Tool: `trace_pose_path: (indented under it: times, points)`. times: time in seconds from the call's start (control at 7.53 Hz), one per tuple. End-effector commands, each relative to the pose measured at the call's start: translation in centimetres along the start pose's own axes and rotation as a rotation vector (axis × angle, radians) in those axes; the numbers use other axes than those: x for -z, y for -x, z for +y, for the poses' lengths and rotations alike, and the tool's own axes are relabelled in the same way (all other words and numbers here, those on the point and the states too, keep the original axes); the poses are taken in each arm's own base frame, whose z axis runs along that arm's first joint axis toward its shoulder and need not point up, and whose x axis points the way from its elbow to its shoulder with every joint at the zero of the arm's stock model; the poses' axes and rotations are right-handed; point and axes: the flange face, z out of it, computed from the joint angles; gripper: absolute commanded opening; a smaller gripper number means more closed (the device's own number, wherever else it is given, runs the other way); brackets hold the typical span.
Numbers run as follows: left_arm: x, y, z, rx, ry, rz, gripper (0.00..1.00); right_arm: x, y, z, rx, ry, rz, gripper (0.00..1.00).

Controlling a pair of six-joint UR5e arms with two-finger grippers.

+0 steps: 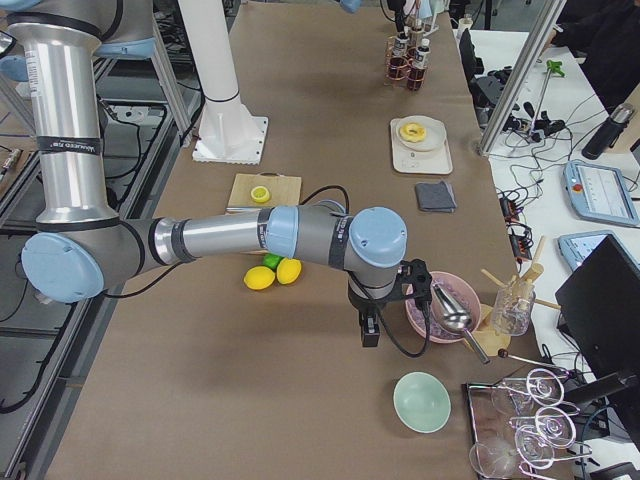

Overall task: Place tea on tray
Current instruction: 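Move the left gripper over the copper rack and grasp a tea bottle cap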

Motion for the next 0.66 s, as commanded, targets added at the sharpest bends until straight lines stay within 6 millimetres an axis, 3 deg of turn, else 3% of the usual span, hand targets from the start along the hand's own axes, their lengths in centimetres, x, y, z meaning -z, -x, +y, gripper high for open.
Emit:
trace_pose_path:
  times: [0.0,0.13,0.27,0.53]
  points:
    - [0.1,0.4,-0.2,-0.017,-0.003,-0.003,0.56,0.0,0.0,0.0,0.001,-0.001,0.0,1.0]
    - [0.1,0.6,-0.1,-0.022,-0.001,-0.005,0.33,0.0,0.0,0.0,-0.003,0.0,0.0,1.0]
    - [0.4,0.7,-0.3,-0.018,-0.004,-0.001,0.03,0.0,0.0,0.0,-0.012,-0.001,0.0,1.0]
    - [1.3,1.3,-0.8,-0.011,-0.016,0.002,0.0,0.1,0.1,0.0,-0.012,-0.002,0.0,1.0]
